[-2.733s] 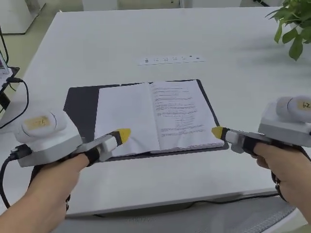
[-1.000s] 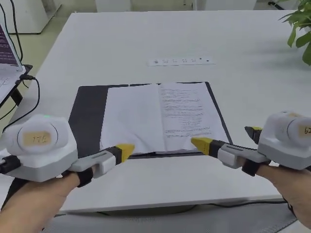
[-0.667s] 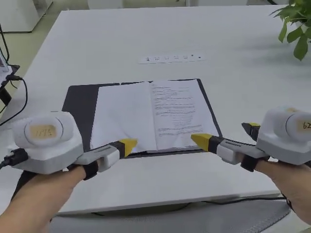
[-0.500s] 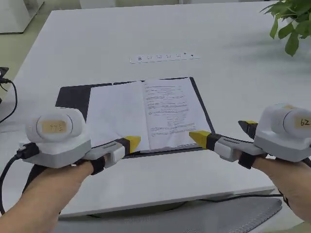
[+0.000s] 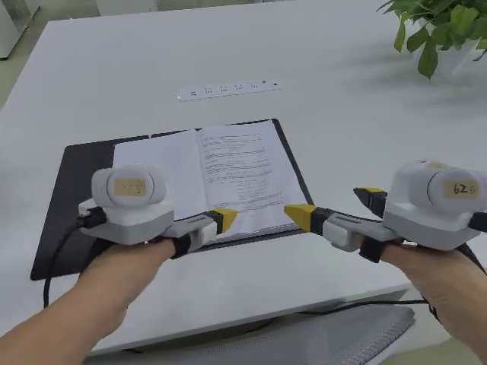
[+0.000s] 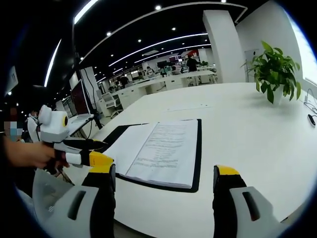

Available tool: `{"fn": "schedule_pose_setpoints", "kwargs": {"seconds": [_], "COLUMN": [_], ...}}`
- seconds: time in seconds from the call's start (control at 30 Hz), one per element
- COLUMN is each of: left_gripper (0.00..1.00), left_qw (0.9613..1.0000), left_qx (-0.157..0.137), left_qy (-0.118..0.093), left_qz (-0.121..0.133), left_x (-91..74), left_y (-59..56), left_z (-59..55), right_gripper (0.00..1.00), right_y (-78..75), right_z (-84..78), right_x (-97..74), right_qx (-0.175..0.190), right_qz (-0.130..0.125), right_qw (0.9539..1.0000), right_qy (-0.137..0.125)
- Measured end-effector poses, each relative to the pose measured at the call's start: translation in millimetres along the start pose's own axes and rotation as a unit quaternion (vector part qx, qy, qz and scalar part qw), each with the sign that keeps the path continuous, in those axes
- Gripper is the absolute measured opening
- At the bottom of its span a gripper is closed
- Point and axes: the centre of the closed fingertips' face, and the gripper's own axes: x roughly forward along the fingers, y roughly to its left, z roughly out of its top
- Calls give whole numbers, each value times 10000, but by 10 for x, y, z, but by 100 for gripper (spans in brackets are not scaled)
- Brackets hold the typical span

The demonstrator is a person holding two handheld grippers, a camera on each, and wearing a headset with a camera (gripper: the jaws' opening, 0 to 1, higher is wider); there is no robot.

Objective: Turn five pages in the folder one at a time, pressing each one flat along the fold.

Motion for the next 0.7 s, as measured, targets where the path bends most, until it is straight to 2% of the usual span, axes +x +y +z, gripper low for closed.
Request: {"fn": "schedule_pose_setpoints", "kwargs": {"seconds": [0.33, 0.6, 0.7], "left_gripper": [68, 65, 64], "left_qw": [9993, 9981, 9978], "left_qx": [140, 322, 395], "left_qy": [33, 158, 176], "left_qz": [-335, -494, -511], "left_x": [424, 764, 832], "left_y": [-281, -446, -494], "left_z": [-3, -115, -136], "right_gripper": [78, 78, 77], "right_y": [-31, -47, -56], "right_z": [-75, -149, -168], "right_x": [14, 10, -1], "right_qx": [41, 65, 74], "right_qz": [74, 115, 110], "right_qw": [9999, 9998, 9997], "right_qy": [96, 178, 188]}}
